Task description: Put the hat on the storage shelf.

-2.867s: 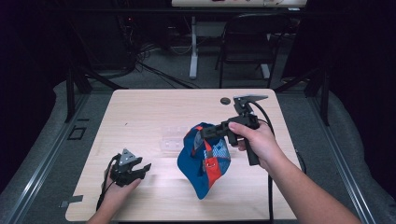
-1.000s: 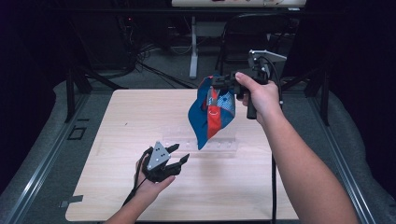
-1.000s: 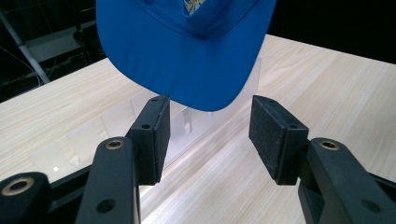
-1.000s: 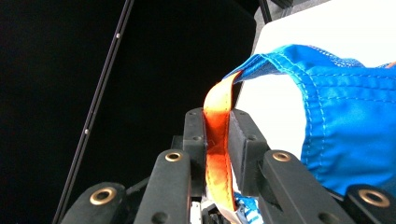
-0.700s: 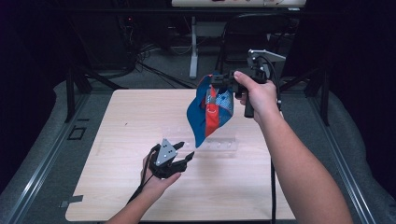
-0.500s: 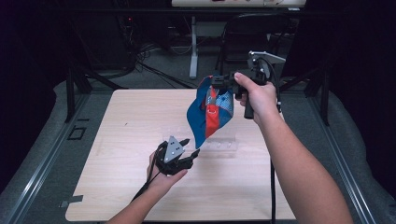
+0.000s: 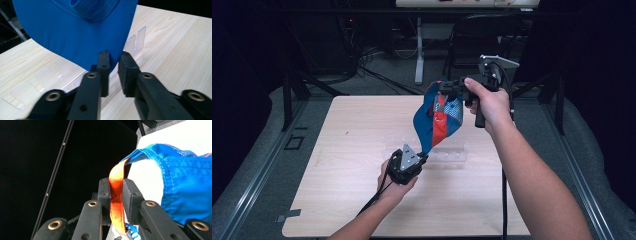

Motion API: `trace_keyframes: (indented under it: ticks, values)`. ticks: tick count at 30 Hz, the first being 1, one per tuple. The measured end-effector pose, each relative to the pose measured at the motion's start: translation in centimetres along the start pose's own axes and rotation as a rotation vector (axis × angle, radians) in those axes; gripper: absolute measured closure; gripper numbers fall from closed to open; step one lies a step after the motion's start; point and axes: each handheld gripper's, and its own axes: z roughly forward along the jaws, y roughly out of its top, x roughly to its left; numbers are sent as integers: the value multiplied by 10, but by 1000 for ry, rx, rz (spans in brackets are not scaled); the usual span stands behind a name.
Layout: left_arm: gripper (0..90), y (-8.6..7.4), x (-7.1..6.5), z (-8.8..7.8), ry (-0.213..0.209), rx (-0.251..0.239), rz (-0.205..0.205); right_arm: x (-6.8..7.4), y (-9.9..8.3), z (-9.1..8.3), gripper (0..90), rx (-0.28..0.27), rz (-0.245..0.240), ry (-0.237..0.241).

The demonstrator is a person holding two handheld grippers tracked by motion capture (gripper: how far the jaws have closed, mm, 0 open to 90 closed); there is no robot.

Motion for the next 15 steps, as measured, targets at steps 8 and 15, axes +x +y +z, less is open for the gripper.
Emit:
trace_keyframes:
  ticks: [8,15]
  values:
    - [876,-6,8,-6,9,-5,-1,0,-1,4,781,8,-1,4]
    - [877,-11,13,-4,-22,-6,-32,-6,-2,8,781,22,2,0]
